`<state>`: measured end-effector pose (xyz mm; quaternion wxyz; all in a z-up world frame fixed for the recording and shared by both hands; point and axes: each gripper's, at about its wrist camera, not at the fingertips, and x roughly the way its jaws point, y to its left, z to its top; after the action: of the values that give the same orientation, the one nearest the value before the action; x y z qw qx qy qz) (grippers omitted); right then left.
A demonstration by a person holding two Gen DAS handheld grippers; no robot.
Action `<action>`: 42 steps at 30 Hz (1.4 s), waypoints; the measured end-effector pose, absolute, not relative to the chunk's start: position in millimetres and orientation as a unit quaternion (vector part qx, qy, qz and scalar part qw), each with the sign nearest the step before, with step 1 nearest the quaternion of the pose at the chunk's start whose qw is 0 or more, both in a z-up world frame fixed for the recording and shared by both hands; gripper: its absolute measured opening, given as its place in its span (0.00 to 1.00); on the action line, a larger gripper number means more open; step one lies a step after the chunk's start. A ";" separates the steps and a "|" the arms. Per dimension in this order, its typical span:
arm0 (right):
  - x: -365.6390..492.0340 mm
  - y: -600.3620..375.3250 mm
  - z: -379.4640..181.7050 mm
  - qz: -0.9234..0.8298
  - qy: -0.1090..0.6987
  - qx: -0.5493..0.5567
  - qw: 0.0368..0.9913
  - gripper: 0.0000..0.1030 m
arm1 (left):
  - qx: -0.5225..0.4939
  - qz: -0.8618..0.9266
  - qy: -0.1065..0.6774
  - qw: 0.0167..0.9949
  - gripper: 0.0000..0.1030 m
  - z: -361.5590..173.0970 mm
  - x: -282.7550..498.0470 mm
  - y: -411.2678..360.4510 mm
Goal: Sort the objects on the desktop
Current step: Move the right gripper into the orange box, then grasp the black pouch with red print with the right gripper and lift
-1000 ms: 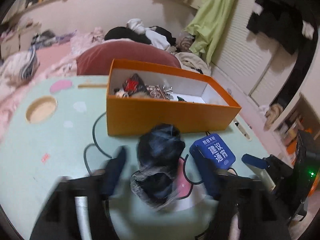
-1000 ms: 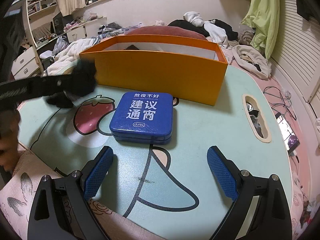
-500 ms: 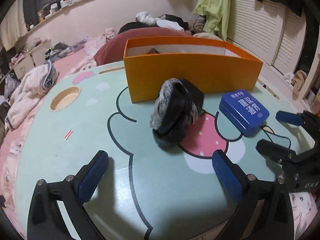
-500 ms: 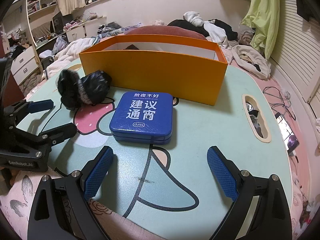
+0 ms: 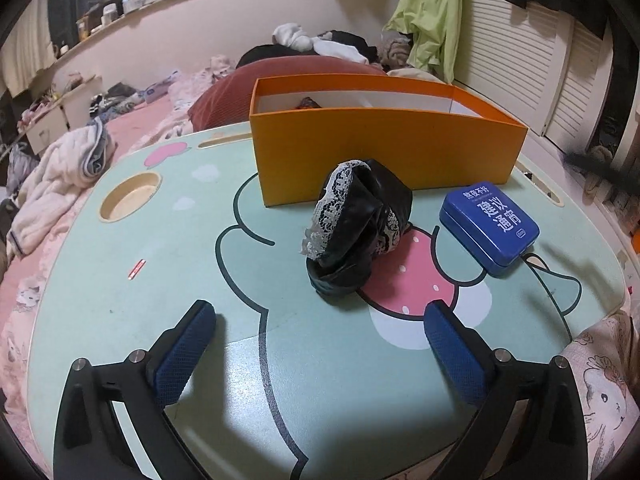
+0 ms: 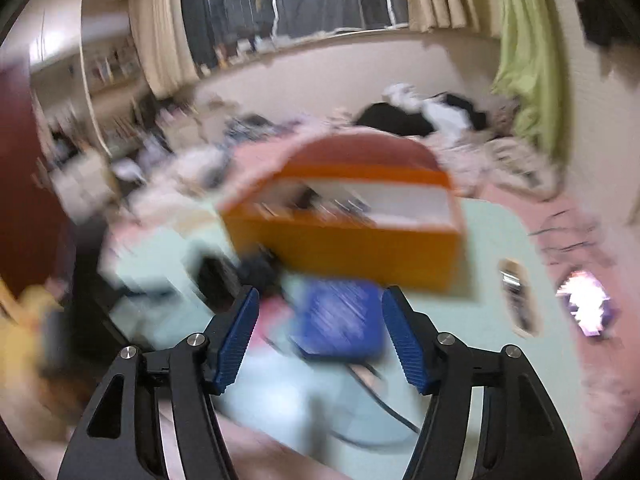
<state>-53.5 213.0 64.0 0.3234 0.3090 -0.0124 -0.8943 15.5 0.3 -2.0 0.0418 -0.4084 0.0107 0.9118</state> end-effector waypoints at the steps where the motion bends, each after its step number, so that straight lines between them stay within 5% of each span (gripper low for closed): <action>1: -64.4 204.3 74.8 -0.886 -0.027 0.316 0.337 0.61 | -0.408 0.912 0.011 0.042 1.00 -2.0 15.4 0.0; 6: -158.0 132.5 100.4 -0.826 -0.056 0.429 0.361 0.56 | -0.408 0.912 0.010 0.043 1.00 -3.0 12.4 -1.9; 12: -240.6 83.6 51.5 -0.764 -0.083 0.566 0.299 0.48 | -0.404 0.913 0.007 0.046 1.00 -3.3 10.9 -2.6; 23: -268.0 68.5 13.9 -0.702 -0.171 0.631 0.283 0.48 | -0.402 0.914 0.006 0.048 1.00 -3.1 7.8 -2.1; 30: -260.5 39.1 15.7 -0.763 -0.049 0.599 0.238 0.44 | -0.402 0.914 0.006 0.048 1.00 -3.4 8.0 -1.9; 32: -258.0 28.7 15.1 -0.776 0.007 0.588 0.227 0.30 | -0.402 0.914 0.005 0.048 1.00 -3.5 6.6 -1.0; 42: -211.8 63.8 63.5 -0.839 -0.021 0.465 0.283 0.28 | -0.401 0.915 0.005 0.049 1.00 -3.5 3.7 2.0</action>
<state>-211.8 63.8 63.5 0.2830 0.4647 -0.0207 -0.8388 3.7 2.0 -3.5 0.0490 -0.4007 0.0051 0.9149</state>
